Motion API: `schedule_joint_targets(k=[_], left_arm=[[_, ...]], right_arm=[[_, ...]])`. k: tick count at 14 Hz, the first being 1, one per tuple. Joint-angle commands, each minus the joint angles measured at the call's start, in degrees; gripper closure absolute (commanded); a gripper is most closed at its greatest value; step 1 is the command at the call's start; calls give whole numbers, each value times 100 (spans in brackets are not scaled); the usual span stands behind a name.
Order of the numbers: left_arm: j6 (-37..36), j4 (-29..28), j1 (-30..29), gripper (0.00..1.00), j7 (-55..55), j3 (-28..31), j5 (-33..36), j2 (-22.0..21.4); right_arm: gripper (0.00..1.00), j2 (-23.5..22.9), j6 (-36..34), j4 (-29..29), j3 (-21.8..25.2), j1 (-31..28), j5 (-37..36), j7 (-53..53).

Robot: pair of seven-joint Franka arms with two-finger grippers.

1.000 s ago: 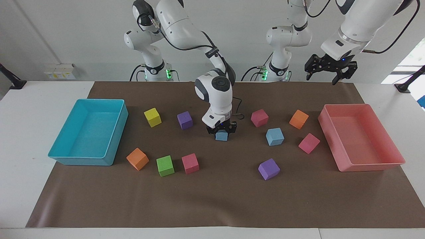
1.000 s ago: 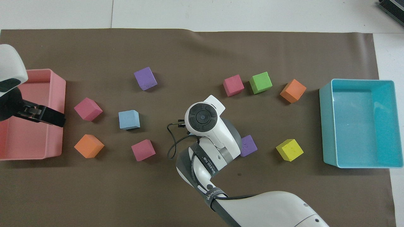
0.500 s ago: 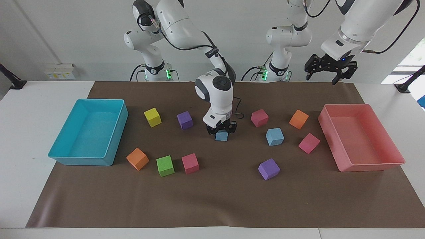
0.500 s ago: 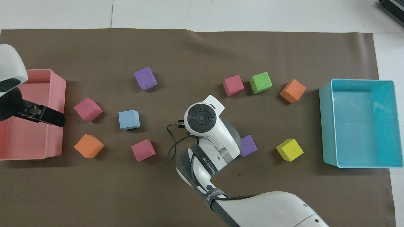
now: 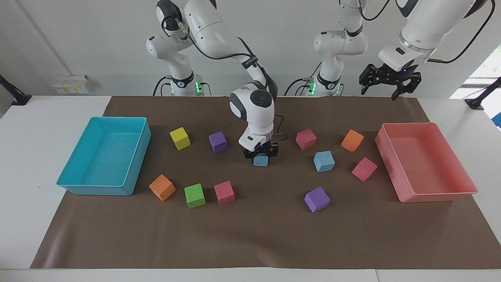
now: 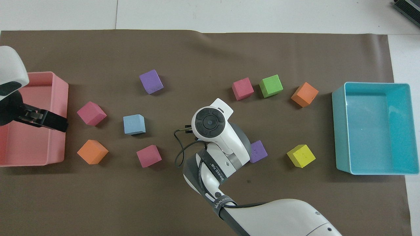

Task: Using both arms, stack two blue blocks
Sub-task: 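Carry the blue cube with the right gripper to the table center, release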

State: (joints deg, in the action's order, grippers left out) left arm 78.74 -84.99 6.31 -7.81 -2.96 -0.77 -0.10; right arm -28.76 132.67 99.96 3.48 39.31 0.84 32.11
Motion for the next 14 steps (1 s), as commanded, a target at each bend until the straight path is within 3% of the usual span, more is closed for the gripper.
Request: schedule_joint_targets(k=[1,6,14], left_arm=[[-7,-158,-7,0,-37,6,-55,-148],[80,-114,-7,0,-28,6,-55,-122],[678,-114,-51,0,-28,6,-116,-43]], right_arm=[[0,-7,-48,32,-14,-55,-13,-283],[0,151,-179,32,-5,-81,-22,-310],[0,853,-558,24,4,-370,267,-354]])
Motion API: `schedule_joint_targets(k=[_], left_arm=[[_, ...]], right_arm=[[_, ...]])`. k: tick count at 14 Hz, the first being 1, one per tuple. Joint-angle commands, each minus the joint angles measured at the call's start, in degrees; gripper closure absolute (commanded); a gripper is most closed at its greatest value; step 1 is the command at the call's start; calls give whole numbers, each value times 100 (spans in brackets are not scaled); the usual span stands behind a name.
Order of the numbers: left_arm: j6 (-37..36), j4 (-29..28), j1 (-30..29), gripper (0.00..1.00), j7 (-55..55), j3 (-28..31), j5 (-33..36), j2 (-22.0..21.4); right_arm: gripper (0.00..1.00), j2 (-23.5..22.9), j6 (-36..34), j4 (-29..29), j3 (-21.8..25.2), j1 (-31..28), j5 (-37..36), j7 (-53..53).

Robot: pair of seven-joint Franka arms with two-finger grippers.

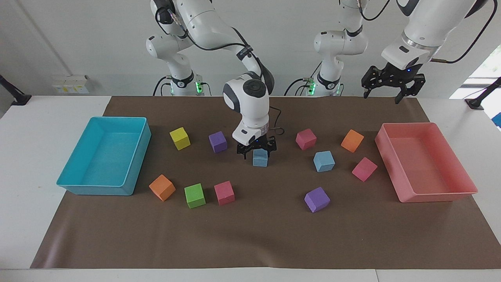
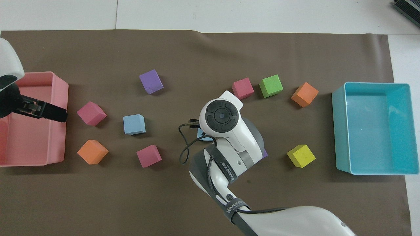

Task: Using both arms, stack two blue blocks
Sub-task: 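Carry the blue cube with the right gripper to the table center, release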

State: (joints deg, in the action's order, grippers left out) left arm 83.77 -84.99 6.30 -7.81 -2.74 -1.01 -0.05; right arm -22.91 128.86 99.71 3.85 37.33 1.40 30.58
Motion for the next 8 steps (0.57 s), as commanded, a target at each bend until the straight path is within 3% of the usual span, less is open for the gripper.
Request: schedule_joint_targets(k=[1,5,8], left_arm=[[201,-122,-50,0,-28,-17,-93,-47],[307,-87,-15,0,-10,-8,-66,67],[464,-122,-6,0,7,-8,-75,93]], right_arm=[[0,400,-334,48,-42,-261,282,-349],[0,954,-853,57,-33,-796,940,-1087],[0,1070,-1003,57,-33,-1245,2072,-1825]])
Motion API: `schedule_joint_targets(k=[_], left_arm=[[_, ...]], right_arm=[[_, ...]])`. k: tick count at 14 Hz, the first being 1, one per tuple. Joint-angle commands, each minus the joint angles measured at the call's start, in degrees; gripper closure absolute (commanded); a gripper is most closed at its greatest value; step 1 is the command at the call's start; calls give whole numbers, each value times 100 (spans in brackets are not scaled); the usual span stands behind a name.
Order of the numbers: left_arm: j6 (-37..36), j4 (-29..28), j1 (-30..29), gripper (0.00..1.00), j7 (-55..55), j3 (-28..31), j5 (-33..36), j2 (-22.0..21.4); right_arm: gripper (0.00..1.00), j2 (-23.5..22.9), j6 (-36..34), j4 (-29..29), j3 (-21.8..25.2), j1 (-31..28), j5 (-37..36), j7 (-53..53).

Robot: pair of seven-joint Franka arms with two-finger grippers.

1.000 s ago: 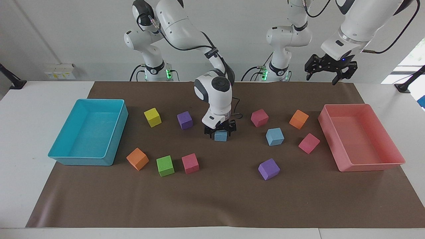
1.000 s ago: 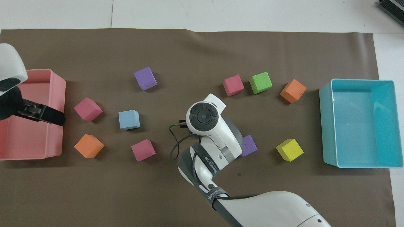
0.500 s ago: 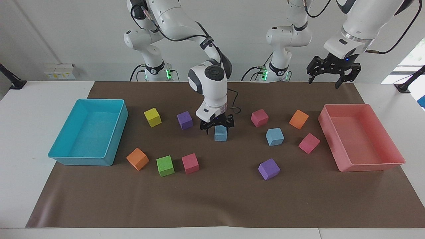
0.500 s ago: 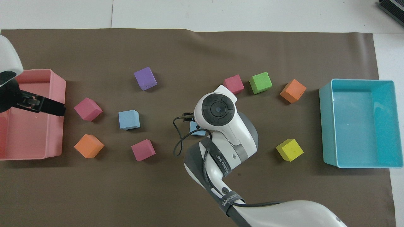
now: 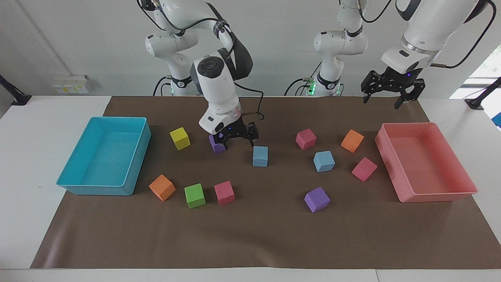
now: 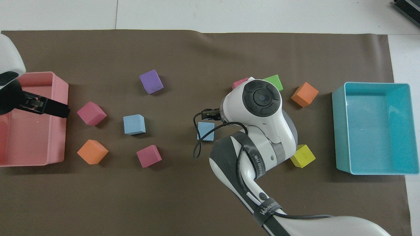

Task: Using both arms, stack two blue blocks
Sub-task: 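Reach the left gripper to the other blue cube while the right gripper withdraws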

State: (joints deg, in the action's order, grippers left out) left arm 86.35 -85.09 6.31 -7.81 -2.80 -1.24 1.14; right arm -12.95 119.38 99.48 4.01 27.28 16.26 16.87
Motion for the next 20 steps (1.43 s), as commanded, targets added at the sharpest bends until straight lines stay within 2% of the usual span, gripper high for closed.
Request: schedule_joint_targets(k=[1,2,4,6,8,9,12,15,20], left_arm=[[337,-157,20,0,42,-1,-26,0],[556,-209,37,0,94,-1,-34,191],[952,-446,46,0,139,-10,-35,290],[1242,-754,46,0,226,-10,-35,281],[1454,-1043,55,0,384,-10,-35,281],[1611,-1201,72,0,472,-10,-35,281],[2122,-1720,169,0,754,-10,-35,281],[2569,-2186,204,0,990,-10,-35,290],[3606,-2810,450,0,1851,-10,-26,501]], right_arm=[[9,74,-47,98,-41,-336,850,-517],[18,74,40,150,-41,-433,1001,-535],[39,65,85,194,-41,-565,1264,-536],[65,56,103,203,-41,-784,1957,-631],[95,56,7,203,-41,-978,2372,-1305],[100,73,-20,264,-41,-1022,2469,-1474],[100,109,15,598,-41,-1199,3258,-1869],[100,47,76,862,-41,-1225,3594,-2555],[100,-163,428,1469,-41,-1199,5079,-4716]])
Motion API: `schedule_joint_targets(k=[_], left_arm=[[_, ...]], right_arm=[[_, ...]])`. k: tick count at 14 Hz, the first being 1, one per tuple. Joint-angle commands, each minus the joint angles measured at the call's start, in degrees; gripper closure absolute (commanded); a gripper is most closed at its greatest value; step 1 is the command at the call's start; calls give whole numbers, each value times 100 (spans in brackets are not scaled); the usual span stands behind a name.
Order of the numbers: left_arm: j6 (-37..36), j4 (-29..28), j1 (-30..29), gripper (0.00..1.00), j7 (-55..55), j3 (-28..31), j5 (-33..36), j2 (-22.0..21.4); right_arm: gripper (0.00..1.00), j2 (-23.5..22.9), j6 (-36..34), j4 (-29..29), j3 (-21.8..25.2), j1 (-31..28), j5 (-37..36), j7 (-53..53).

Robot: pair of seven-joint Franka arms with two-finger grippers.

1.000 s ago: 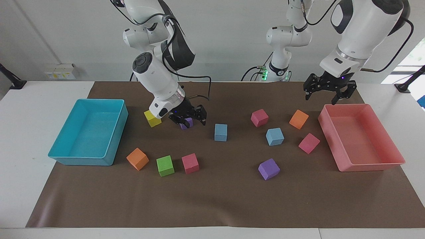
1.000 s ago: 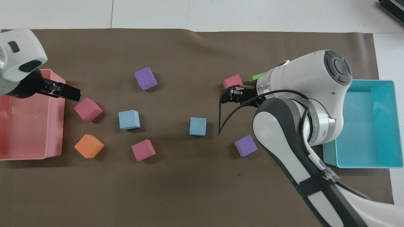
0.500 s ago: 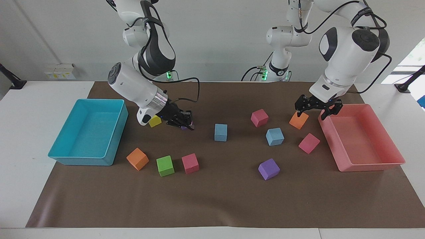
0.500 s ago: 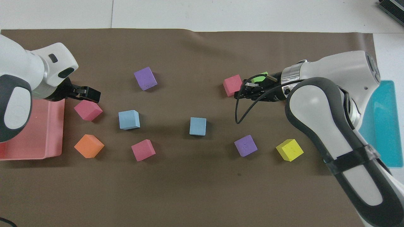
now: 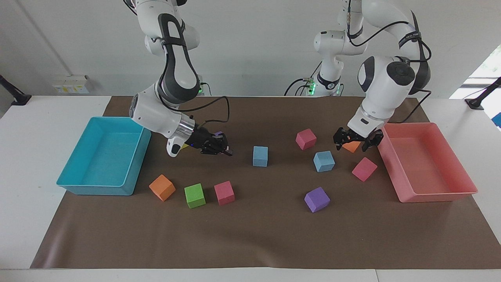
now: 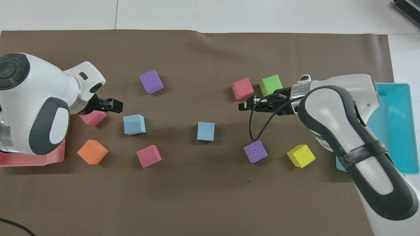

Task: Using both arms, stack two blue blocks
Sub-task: 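Reach the left gripper to the other blue cube while the right gripper withdraws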

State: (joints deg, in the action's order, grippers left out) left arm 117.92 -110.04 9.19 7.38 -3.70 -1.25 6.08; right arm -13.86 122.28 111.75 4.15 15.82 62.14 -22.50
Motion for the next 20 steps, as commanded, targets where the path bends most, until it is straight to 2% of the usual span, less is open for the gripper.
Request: schedule_joint_targets(k=[1,6,11,13,18,20], left_arm=[[608,-403,171,0,395,80,-24,34],[978,-580,416,0,571,89,-24,314],[1743,-1054,549,0,730,98,-24,368],[1778,-1098,531,0,730,98,-24,491],[1770,-1371,619,0,976,89,-24,350],[1787,-1371,593,0,976,98,-24,359]], right_arm=[[100,-152,121,268,-55,-44,588,-1009],[100,-381,243,470,-55,149,1335,-1819],[100,-556,208,611,-63,298,1380,-1829],[100,-565,235,611,-63,317,1380,-1811],[100,-574,183,611,-46,422,1230,-1741],[100,-592,104,541,-55,457,960,-1304]])
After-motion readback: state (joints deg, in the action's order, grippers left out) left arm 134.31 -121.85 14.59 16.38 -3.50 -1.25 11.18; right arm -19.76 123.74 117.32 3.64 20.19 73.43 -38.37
